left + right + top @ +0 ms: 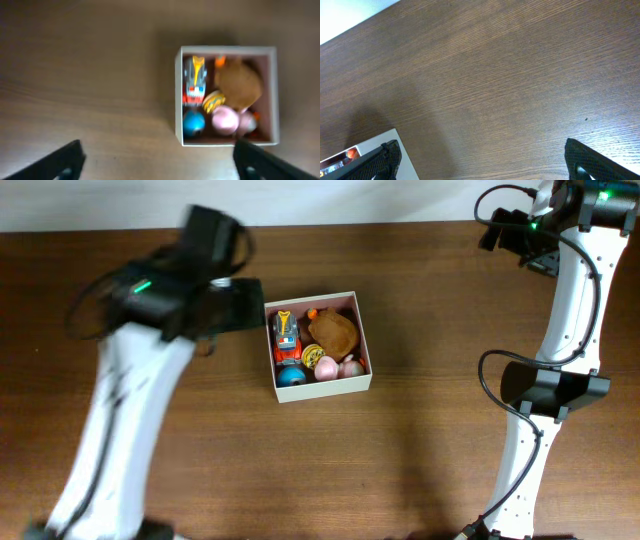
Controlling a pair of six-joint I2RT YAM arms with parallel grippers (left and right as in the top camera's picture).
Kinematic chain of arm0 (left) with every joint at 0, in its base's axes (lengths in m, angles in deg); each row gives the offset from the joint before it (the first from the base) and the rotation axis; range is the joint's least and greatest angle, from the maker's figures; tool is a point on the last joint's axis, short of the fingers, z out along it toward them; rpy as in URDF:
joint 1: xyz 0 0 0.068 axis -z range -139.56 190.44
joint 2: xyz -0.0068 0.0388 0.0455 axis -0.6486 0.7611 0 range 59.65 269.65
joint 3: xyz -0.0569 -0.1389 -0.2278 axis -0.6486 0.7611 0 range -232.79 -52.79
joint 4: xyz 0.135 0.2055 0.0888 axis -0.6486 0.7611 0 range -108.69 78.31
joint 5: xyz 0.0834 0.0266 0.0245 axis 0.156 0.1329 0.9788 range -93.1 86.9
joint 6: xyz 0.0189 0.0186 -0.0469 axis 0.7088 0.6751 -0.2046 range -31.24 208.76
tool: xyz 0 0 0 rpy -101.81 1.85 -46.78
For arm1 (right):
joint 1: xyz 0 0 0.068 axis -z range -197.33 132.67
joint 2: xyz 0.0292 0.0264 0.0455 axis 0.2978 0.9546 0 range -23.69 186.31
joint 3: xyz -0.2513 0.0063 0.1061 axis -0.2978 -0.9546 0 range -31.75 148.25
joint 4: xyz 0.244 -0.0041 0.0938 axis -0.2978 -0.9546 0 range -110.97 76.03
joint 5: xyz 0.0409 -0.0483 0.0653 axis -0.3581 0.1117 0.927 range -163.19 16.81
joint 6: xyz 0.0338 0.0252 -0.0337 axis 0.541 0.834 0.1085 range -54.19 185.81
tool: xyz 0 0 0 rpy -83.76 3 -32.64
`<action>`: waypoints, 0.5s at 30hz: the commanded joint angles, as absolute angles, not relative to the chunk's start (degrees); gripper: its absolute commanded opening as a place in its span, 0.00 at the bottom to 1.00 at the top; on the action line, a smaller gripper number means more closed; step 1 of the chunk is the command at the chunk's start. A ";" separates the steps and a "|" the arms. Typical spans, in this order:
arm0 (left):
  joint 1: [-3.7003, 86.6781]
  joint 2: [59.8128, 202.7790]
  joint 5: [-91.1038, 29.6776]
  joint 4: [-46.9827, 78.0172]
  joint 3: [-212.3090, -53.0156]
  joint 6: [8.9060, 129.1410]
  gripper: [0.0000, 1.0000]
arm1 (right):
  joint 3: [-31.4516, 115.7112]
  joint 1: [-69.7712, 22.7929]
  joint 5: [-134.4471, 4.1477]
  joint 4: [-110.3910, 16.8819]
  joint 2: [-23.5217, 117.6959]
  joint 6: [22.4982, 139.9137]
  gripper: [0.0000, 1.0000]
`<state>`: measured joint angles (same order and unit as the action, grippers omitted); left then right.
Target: Pack container
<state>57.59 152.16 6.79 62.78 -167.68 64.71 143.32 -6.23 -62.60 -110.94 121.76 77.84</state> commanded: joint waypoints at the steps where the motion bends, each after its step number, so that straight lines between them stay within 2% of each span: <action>1: 56.17 147.72 7.91 63.59 -168.66 62.65 1.00 | 143.05 -6.43 -62.25 -111.29 119.62 78.17 0.99; 15: 55.36 143.92 12.69 72.66 -168.66 64.64 1.00 | 143.05 -6.43 -62.25 -111.29 119.62 78.17 0.99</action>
